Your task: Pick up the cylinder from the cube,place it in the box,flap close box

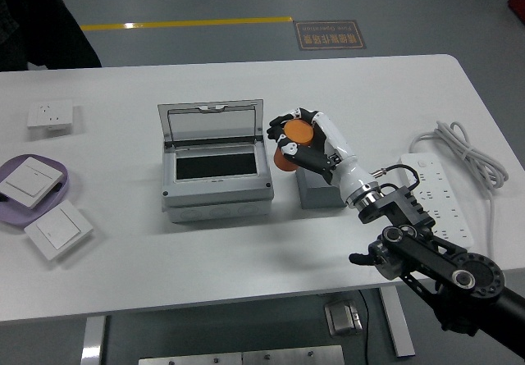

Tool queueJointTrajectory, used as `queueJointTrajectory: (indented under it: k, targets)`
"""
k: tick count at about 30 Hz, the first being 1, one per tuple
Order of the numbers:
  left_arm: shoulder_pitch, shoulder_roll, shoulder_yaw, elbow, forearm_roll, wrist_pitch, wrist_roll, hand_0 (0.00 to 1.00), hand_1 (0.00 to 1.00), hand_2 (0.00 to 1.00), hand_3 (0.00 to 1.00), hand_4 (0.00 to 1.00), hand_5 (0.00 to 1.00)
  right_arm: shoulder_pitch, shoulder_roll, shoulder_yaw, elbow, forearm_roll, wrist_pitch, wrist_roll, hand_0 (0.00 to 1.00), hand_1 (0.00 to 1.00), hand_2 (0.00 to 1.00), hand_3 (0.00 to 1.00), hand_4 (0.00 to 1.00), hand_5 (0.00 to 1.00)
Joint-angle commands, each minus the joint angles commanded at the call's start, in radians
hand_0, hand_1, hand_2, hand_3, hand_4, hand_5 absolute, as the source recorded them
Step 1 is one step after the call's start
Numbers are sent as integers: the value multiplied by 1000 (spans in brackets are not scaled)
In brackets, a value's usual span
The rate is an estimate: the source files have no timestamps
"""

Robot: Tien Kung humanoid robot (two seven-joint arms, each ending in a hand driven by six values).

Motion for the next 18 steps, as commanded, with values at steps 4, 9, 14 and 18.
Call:
queueJointTrajectory:
  k: [4,9,14,18]
  targets:
    - [-1,4,3,0,-1,1,1,615,629,613,637,727,267,58,11,-59,58,-35,-15,-24,206,206,185,176,2,2]
    - [-5,6,12,1,-6,1,1,615,629,613,637,729,272,132,45,-110,58,-145,-11,-112,163,162,157,141,2,2]
    - [-6,9,31,3,-22,1,0,615,629,614,637,732,290,186,87,-132,41,-308,16,-225,145,152,159,140,2,2]
    - [-7,11,36,3,-26,1,0,615,629,614,637,730,300,227,111,-166,20,-457,28,-312,115,136,164,140,2,2]
